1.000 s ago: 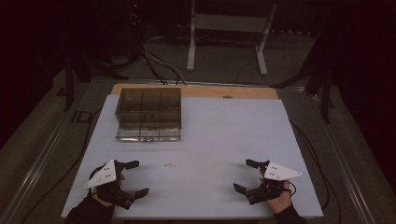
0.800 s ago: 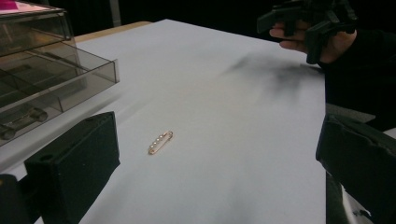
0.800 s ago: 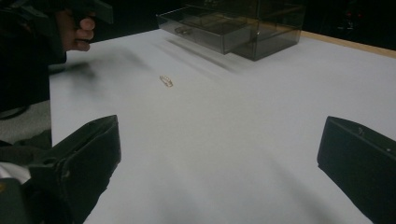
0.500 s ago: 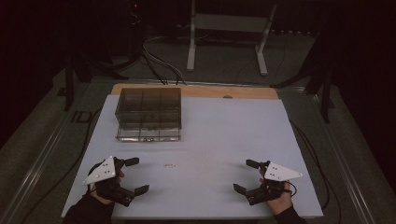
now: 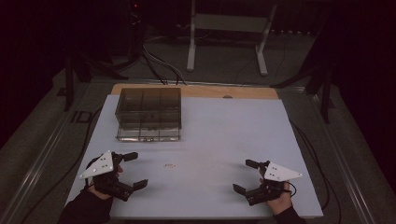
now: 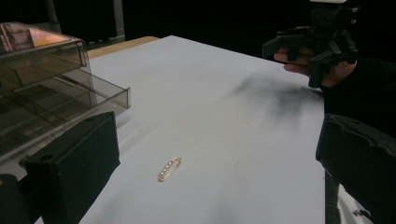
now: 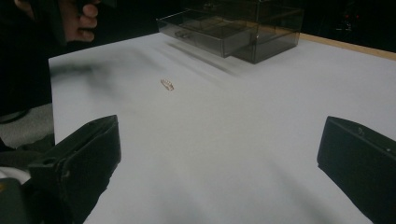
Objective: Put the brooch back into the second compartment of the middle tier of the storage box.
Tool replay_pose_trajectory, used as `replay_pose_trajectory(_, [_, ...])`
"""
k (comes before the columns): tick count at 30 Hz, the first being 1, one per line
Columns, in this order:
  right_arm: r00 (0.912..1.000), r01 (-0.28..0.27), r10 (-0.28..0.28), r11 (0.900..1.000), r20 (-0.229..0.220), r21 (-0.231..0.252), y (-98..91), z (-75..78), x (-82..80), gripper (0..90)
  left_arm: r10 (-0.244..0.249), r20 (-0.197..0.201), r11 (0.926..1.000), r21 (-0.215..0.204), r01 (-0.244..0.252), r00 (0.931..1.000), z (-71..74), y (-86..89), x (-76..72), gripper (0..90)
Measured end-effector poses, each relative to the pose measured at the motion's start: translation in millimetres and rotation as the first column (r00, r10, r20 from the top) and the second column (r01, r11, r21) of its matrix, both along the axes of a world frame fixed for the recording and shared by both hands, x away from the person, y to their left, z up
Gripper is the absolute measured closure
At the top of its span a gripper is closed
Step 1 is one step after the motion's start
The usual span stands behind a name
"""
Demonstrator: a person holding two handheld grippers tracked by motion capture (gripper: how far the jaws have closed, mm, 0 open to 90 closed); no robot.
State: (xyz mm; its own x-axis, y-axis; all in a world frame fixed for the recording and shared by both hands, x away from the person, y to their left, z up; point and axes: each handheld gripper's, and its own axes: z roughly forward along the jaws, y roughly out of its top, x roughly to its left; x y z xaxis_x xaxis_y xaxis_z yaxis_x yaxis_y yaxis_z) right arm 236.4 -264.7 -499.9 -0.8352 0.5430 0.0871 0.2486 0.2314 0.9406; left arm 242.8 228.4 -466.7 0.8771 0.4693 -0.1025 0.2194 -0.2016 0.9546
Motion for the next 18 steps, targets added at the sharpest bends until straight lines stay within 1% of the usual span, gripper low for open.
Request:
replay_pose_trajectory(2, [1.0000, 0.001, -0.001, 1.0000, -0.002, 0.004, 0.0, 0.1, 0.2, 0.0, -0.003, 0.000, 1.0000, 0.000, 0.003, 1.0000, 2.5, 0.0, 2.9, 0.2])
replay_pose_trajectory(5, [1.0000, -0.002, 0.002, 1.0000, -0.002, -0.001, 0.4, 0.1, -0.2, 0.0, -0.006, 0.001, 0.9999, 0.012, 0.006, 1.0000, 5.5, -1.3, 5.7, 0.2])
replay_pose_trajectory(7, [1.0000, -0.002, 0.002, 1.0000, -0.002, 0.001, 0.5, 0.6, -0.4, 0.0, -0.007, 0.003, 0.9999, 0.009, 0.007, 1.0000, 7.2, -1.8, 8.2, 0.2])
replay_pose_trajectory(10, [1.0000, -0.004, 0.004, 1.0000, -0.001, 0.001, 0.8, 0.3, -0.3, 0.0, -0.007, 0.006, 0.9998, 0.016, 0.007, 1.0000, 9.6, -3.3, 12.0, 0.2])
replay_pose_trajectory(12, [1.0000, -0.005, 0.005, 1.0000, -0.005, 0.005, 0.9, 0.3, -0.3, 0.0, -0.007, 0.003, 0.9999, 0.009, 0.007, 1.0000, 11.1, -4.3, 14.8, 0.2])
replay_pose_trajectory(15, [1.0000, -0.009, 0.009, 0.9999, -0.003, 0.008, 1.6, 0.5, -0.7, 0.0, -0.017, 0.011, 0.9996, 0.022, 0.016, 0.9998, 13.5, -7.0, 18.2, 0.2])
replay_pose_trajectory(18, [0.9999, -0.010, 0.010, 0.9999, -0.006, 0.008, 1.4, 0.6, -0.8, 0.0, -0.021, 0.011, 0.9996, 0.019, 0.021, 0.9997, 15.2, -9.3, 21.9, 0.2])
